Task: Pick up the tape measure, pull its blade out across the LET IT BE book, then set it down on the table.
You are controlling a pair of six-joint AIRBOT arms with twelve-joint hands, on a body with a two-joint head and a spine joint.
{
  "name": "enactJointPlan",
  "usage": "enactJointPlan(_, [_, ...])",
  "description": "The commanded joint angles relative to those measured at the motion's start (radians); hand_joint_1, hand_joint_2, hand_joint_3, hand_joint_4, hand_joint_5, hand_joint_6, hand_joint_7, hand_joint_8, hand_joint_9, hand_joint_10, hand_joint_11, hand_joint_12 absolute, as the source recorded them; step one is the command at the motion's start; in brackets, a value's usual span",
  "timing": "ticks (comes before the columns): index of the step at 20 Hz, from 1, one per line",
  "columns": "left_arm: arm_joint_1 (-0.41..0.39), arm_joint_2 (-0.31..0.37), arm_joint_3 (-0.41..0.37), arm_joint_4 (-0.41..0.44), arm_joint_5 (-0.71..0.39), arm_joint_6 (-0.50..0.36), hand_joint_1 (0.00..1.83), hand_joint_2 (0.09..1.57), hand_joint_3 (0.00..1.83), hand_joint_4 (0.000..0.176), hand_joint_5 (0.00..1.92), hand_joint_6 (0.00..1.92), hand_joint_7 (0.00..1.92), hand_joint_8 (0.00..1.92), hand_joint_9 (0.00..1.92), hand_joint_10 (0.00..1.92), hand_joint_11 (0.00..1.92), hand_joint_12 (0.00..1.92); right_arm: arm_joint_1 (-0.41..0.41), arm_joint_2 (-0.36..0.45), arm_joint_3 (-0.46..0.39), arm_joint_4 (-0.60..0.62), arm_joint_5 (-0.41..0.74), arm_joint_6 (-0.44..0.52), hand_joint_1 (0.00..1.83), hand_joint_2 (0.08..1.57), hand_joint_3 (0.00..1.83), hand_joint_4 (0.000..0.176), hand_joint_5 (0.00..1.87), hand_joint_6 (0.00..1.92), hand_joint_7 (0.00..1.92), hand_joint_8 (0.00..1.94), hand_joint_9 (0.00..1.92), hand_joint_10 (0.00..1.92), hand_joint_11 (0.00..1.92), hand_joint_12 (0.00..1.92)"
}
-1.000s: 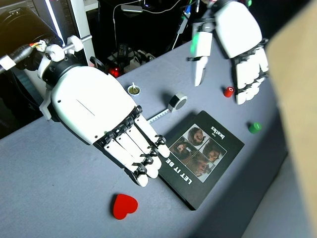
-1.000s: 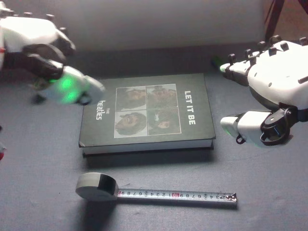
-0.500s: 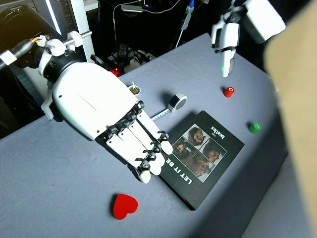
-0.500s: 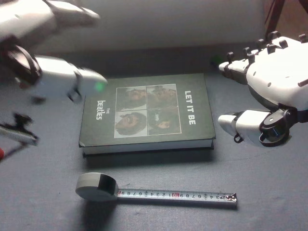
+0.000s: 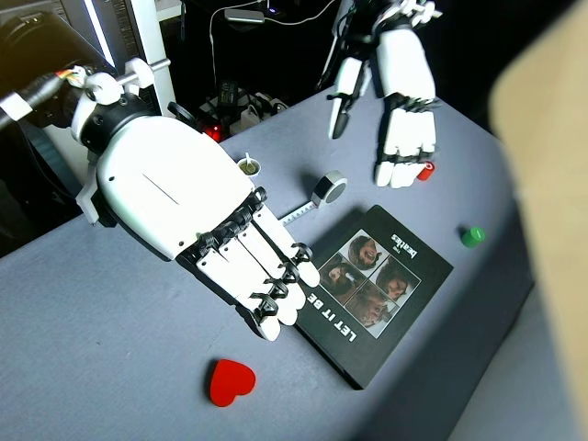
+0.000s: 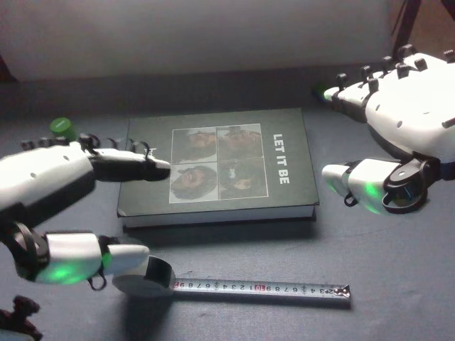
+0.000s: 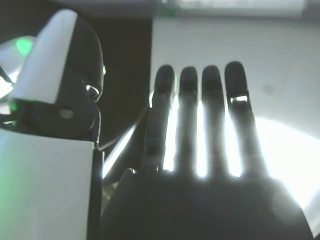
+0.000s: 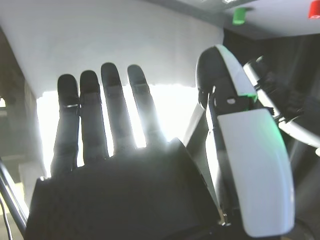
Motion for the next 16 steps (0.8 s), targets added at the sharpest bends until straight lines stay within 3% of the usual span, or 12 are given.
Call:
enactJointPlan(1, [0.003,-0.008,0.007,0.017,-0.173,-0.025,0.93,1.07,0.00,0.000,0.41,0.00,0.37,0.01,0.33,0.01,0.08,0.79,0.002,0.005,-0.003,-0.087,-0.016,0.005,0.24,1.28,0.00,0.024,0.19,0.00,0.27,0.01,0.23,0.01,0.00,0.70])
enactJointPlan(7, [0.160,-0.092,0.057,0.057,-0.330,-0.093,0.97,1.06,0.00,0.000,0.43,0.01,0.39,0.01,0.35,0.01,0.09,0.80,-0.005,0.003,-0.003,-0.088,-0.012,0.005,0.29,1.26,0.00,0.023,0.20,0.00,0.31,0.01,0.21,0.00,0.00,0.73])
enactJointPlan(16, [0.277,-0.183,0.121,0.103,-0.418,-0.145,0.97,1.08,0.00,0.000,0.44,0.00,0.38,0.00,0.33,0.00,0.09,0.79,-0.014,-0.003,-0.003,-0.092,-0.008,0.007,0.30,1.26,0.00,0.023,0.20,0.00,0.30,0.00,0.24,0.00,0.00,0.75])
